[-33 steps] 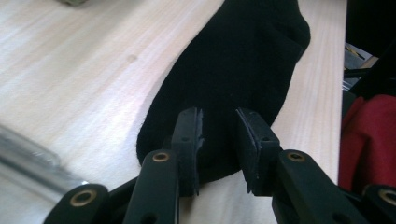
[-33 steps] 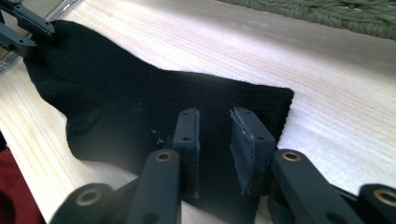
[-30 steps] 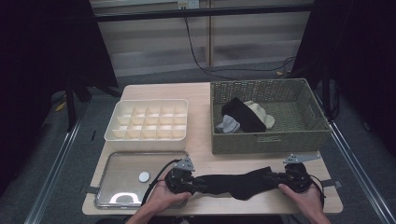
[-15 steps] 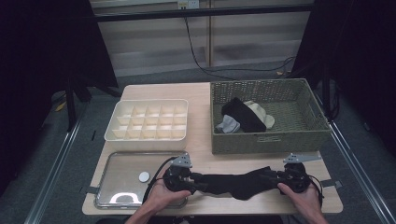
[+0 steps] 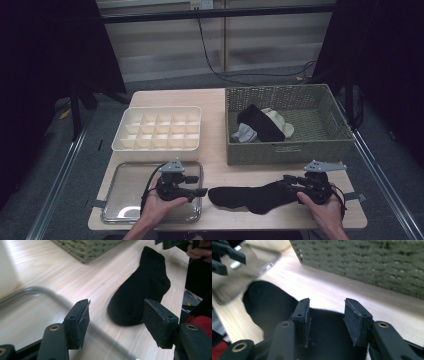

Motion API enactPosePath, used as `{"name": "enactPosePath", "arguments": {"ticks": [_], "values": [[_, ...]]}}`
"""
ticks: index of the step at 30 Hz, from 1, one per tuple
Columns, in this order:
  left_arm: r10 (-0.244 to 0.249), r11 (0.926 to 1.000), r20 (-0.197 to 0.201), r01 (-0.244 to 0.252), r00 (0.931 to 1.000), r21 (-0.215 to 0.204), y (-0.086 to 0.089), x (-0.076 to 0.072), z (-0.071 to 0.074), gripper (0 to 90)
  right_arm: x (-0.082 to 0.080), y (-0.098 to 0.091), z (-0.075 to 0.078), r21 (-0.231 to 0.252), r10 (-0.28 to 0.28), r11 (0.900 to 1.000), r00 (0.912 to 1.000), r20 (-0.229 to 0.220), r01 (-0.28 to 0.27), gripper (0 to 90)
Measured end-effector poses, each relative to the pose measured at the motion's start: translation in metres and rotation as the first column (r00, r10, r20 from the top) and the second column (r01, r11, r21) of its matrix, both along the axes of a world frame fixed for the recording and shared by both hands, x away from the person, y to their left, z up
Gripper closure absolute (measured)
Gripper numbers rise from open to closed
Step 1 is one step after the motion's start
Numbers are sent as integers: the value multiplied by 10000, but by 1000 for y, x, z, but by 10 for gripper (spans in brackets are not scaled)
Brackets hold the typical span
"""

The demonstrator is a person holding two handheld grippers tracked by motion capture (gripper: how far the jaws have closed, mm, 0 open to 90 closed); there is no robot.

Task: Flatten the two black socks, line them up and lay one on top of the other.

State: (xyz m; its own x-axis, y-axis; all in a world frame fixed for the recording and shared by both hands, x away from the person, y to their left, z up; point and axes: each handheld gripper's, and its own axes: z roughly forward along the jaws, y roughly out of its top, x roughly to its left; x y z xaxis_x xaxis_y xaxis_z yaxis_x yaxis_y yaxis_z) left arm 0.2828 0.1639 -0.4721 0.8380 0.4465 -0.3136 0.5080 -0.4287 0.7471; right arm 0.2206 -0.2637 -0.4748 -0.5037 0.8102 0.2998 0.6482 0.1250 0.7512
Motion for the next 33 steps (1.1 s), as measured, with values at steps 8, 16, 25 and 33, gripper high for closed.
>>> {"name": "enactPosePath", "arguments": {"ticks": [8,16,25,33], "values": [[548,9984,83,-547,9985,-168,28,-3,3,360,11,4,28,417,250,9988,9996,116,-255,554],[1097,9932,328,-1083,9934,-417,45,-4,7,306,26,9,58,675,392,9968,9971,652,-436,561],[1236,9894,197,-1217,9921,-795,51,-7,9,283,54,6,82,796,302,9961,9960,836,-369,563],[722,9960,164,-713,9973,-536,40,-11,6,300,91,8,91,357,430,9983,9960,785,-459,598]]}}
